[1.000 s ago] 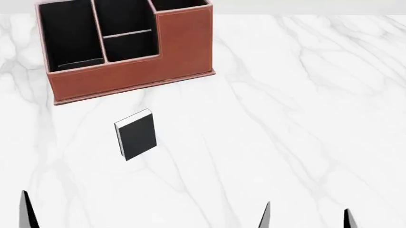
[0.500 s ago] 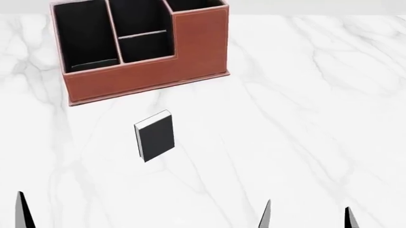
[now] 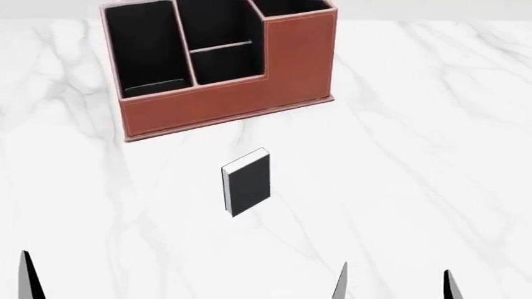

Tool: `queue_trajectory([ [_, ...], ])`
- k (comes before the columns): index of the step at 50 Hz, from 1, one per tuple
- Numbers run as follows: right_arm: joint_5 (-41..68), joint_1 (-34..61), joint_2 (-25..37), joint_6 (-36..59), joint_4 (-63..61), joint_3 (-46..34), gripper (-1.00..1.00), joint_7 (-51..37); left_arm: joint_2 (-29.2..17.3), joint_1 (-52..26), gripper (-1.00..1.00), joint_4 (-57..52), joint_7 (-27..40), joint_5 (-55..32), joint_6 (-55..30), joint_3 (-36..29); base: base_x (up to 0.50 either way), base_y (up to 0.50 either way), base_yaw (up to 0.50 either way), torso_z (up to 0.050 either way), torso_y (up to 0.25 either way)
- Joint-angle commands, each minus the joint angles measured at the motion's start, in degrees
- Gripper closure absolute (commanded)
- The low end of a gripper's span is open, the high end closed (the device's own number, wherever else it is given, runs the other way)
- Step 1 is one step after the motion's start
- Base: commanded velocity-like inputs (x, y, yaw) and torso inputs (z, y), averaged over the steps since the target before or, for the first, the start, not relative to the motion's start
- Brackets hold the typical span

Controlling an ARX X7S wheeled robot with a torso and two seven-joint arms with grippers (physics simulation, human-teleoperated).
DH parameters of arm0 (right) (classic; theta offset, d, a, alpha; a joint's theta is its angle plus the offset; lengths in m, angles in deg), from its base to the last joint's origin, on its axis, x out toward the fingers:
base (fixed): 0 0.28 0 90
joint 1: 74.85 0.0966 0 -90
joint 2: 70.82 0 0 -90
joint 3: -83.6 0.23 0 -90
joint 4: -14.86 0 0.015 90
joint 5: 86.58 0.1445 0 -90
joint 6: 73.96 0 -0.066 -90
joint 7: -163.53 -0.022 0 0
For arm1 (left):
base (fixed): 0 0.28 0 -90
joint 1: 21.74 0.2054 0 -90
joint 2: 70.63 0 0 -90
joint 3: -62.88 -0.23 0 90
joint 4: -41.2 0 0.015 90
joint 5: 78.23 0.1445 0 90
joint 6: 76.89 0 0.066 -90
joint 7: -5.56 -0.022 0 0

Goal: Pick up the book and place it in the left compartment of the caddy.

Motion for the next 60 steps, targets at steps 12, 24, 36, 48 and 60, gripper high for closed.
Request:
queue_trajectory([
  [12, -0.07, -0.07, 0.93, -0.91, 0.84, -1.23, -1.00, -0.92, -0.82, -0.10, -1.00, 0.56, 1.13, -0.06, 0.45, -0.84, 0.02, 0.24, 0.00, 0.000, 0.000],
  [24, -0.23, -0.12, 1.29, -1.36, 1.19, -1.86, -1.00, -1.46, -1.25, -0.04, -1.00, 0.68, 1.76, -0.32, 0.77, -1.05, 0.02, 0.24, 0.00, 0.000, 0.000],
  [36, -0.13, -0.22, 1.71, -1.49, 1.14, -2.35, -1.00, -1.95, -1.64, 0.00, -1.00, 0.39, 2.23, -0.35, 0.66, -1.40, 0.02, 0.24, 0.00, 0.000, 0.000],
  [48, -0.13, -0.30, 2.10, -2.05, 1.65, -3.01, -1.00, -2.27, -2.04, 0.15, -1.00, 0.75, 2.79, -0.35, 1.33, -1.78, 0.02, 0.24, 0.00, 0.000, 0.000],
  [60, 0.09, -0.83, 2.43, -5.18, 2.50, -3.24, -1.00, -2.68, -2.33, 0.30, -1.00, 0.59, 3.33, 0.02, 1.45, -2.25, 0.02, 0.27, 0.00, 0.000, 0.000],
])
